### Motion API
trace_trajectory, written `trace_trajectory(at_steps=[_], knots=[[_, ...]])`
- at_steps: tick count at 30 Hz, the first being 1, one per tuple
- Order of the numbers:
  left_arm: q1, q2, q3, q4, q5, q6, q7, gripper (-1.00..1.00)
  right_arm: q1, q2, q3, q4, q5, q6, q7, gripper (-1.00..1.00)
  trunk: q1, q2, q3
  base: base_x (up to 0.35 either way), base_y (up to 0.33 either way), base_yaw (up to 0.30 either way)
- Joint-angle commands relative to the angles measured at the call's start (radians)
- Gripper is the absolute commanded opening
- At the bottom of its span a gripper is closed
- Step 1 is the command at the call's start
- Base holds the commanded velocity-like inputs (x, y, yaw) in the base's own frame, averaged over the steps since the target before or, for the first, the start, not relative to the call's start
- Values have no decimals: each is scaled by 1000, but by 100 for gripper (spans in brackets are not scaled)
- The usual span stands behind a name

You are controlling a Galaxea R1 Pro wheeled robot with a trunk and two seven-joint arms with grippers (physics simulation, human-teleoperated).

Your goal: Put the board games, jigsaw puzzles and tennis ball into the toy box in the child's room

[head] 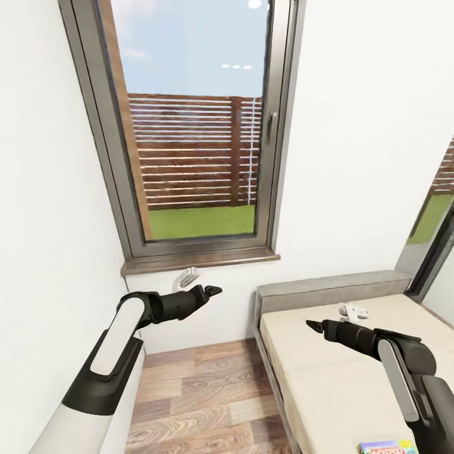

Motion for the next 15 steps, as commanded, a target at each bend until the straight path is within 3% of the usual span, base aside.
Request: trace_trajectory(at_steps=[1, 15], knots=[[-1, 0, 0, -1, 10, 1, 10, 100, -1, 0, -1, -1, 5, 4, 8, 100, 1, -2, -2, 0, 1, -275], [-1, 0, 0, -1, 10, 1, 10, 100, -1, -1, -1, -1, 5, 5, 8, 100, 1, -2, -2, 0, 0, -281]])
